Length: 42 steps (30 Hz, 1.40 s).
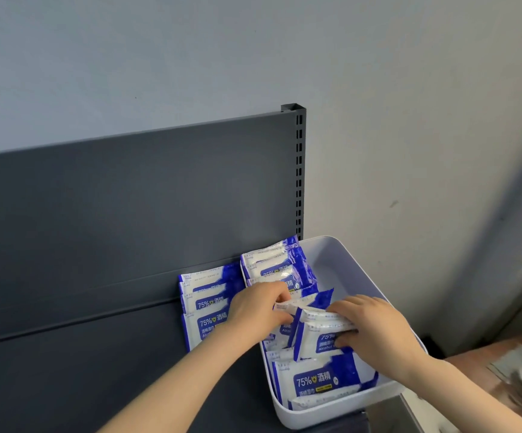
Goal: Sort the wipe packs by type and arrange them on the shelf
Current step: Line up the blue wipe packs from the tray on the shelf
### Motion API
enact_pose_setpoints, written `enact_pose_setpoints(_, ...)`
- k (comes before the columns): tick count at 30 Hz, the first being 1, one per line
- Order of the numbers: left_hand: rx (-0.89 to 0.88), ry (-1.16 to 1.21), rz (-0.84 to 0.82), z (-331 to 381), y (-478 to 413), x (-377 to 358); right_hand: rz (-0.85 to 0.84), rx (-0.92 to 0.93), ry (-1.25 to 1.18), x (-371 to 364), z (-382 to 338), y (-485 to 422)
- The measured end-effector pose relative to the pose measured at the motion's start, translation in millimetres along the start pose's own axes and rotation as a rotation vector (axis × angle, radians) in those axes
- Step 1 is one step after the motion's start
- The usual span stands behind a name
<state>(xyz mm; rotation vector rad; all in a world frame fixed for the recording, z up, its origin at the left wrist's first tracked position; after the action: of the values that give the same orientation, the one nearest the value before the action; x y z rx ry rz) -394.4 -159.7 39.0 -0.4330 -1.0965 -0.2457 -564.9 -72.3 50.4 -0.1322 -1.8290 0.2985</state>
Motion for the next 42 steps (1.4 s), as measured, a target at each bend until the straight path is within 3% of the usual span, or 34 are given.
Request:
enact_pose_setpoints(7,0.135,0.218,0.342,-26.2,-7.2,64.2,0.146,-0.056,-0.099,13.3,-12.5,-14.5)
enact_pose_setpoints(11,0.261,0.303,0.436,-78.1,0.4,98.5,0.234,-0.059,-0.144,15.4,-26.3,-27.0)
enact_pose_setpoints(17,0.546,0.232,0.278,-170.6,47.7,72.1,0.242,-0.072,-0.179,6.3,-50.7,-40.2)
enact_pose_setpoints(24,0.527,0.25,0.033,-177.3,78.8,2.0,0.176,0.098,-0.201,-8.6,-95.6,-48.2)
enact_pose_setpoints(27,0.477,0.228,0.032,-171.9,73.2,-8.1,0.096,0.267,-0.159,-25.3,-120.1,-46.6)
enact_pose_setpoints(33,0.384,0.069,0.178,-174.8,38.3,10.2,-0.09,0.575,0.176,-46.2,-162.3,-61.6)
enact_pose_setpoints(38,0.327,0.096,0.163,-184.7,23.0,15.2,-0.171,0.506,0.191,-62.8,-185.3,-73.1)
enact_pose_setpoints(42,0.316,0.187,0.097,-197.4,23.5,9.5,-0.36,0.386,0.217,-99.8,-186.7,-77.4)
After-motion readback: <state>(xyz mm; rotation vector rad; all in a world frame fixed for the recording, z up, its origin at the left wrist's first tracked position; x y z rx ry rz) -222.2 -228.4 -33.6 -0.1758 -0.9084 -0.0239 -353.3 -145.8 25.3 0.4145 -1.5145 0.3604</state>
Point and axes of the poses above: each hand's wrist, its own y-axis away from the middle knuckle, its own x-axis out of the back of the hand, z = x × y, the point moved 3 cm from there along -y, towards the middle knuckle, and after that the axes turned 14 degrees about z, right-handed, at the moved point
